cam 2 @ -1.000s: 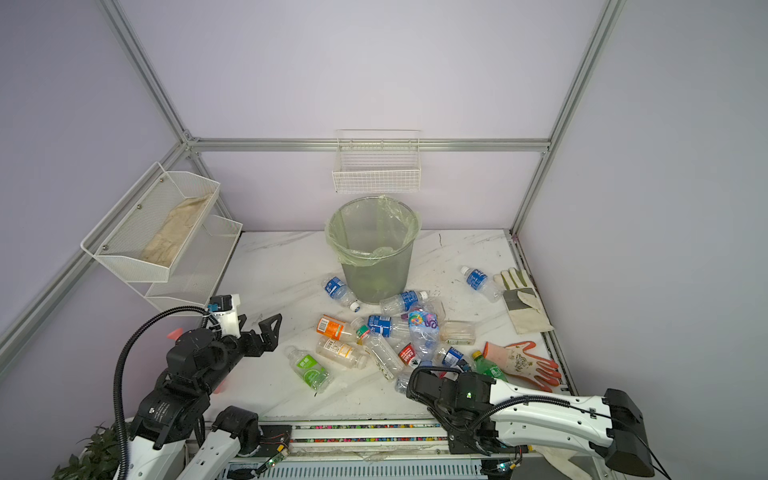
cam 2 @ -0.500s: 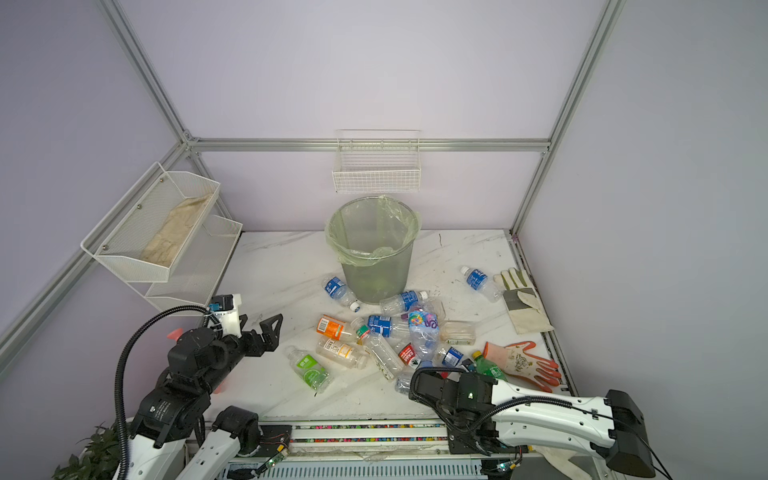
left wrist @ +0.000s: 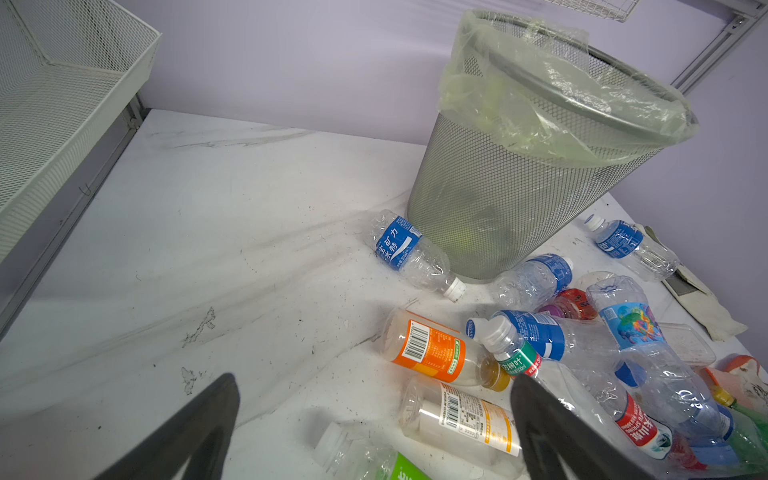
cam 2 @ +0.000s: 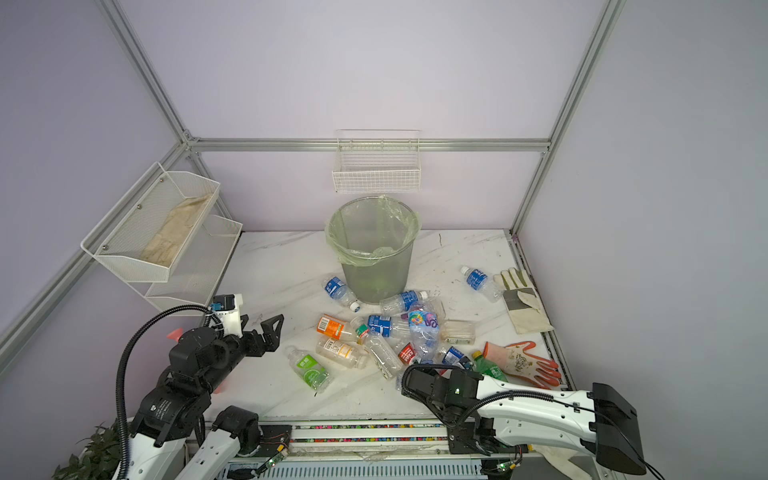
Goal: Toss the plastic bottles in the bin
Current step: 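Close the right gripper around the clear bottle's body and lift it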
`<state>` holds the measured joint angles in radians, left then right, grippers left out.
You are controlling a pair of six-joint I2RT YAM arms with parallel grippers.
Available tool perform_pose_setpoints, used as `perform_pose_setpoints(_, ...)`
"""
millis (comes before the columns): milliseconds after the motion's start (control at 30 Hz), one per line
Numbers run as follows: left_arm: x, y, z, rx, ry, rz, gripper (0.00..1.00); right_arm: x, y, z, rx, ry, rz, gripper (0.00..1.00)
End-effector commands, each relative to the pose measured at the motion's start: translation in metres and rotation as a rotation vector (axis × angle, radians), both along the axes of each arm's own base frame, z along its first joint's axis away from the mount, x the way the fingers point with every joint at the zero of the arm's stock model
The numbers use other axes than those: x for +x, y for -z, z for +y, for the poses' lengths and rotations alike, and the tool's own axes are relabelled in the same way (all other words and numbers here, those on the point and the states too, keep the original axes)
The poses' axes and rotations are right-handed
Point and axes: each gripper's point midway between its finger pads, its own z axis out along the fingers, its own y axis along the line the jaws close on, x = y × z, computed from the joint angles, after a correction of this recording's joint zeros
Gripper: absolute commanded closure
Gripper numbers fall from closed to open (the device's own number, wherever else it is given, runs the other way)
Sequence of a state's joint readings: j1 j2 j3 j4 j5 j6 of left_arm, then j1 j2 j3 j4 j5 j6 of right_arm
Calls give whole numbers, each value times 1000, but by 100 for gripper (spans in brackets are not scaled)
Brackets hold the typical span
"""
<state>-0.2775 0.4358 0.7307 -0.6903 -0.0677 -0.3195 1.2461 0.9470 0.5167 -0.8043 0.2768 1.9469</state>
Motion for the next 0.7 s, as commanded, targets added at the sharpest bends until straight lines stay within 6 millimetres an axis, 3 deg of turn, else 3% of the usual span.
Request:
perform_pose_setpoints(0, 2, 11, -1, 23, 9, 20, 0, -8, 6, 0, 238, 650, 136, 5)
perform_pose_setpoints(533, 2, 13, -2, 27, 10, 28, 0, -1, 22, -9, 207, 711, 134, 14)
perform_pose_setpoints(667, 2, 14, -2, 29, 10, 30, 0, -2, 23, -8, 199, 710, 140, 24)
